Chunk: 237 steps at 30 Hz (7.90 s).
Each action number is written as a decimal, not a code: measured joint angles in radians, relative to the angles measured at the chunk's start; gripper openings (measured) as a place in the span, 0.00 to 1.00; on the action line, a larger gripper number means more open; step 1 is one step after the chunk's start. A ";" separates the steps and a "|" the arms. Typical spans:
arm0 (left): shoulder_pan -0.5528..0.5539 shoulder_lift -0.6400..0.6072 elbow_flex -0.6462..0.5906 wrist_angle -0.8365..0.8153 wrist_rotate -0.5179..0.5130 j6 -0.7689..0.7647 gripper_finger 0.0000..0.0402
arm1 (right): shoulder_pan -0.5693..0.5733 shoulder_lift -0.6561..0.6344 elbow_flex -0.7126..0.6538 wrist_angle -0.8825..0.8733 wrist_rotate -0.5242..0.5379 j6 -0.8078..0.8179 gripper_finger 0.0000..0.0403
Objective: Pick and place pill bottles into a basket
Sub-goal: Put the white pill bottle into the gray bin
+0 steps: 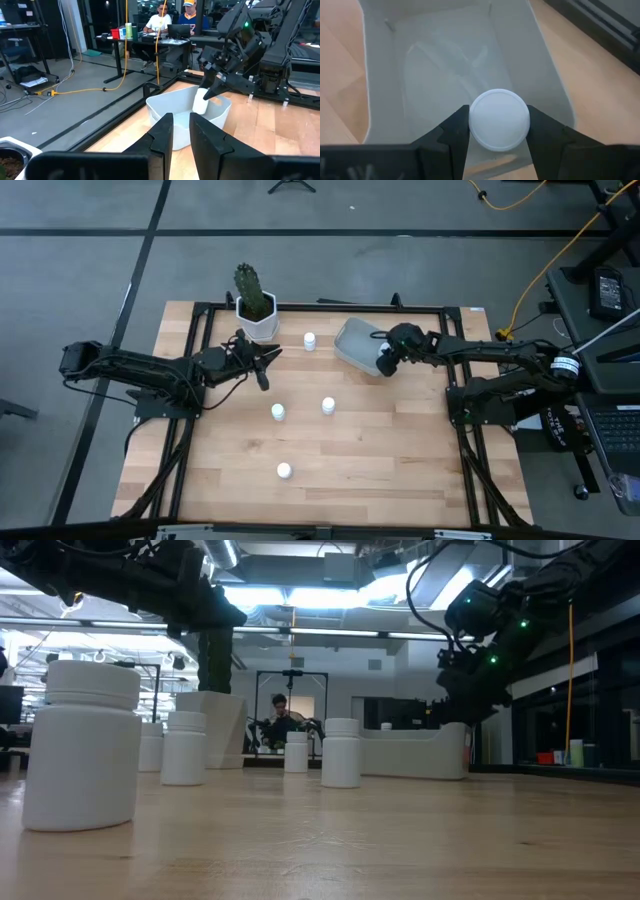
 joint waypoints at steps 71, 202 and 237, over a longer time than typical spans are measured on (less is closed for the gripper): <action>-0.003 0.000 0.000 -0.236 0.343 0.022 0.12 | 0.532 -0.322 -0.257 0.530 0.147 -0.153 0.02; -0.010 0.317 0.316 -1.344 -0.218 -1.000 0.55 | 0.483 -0.321 -0.418 0.836 0.150 -0.223 0.04; 0.006 0.292 0.236 -1.247 -0.156 -0.968 0.55 | 0.483 -0.321 -0.418 0.833 0.148 -0.226 0.04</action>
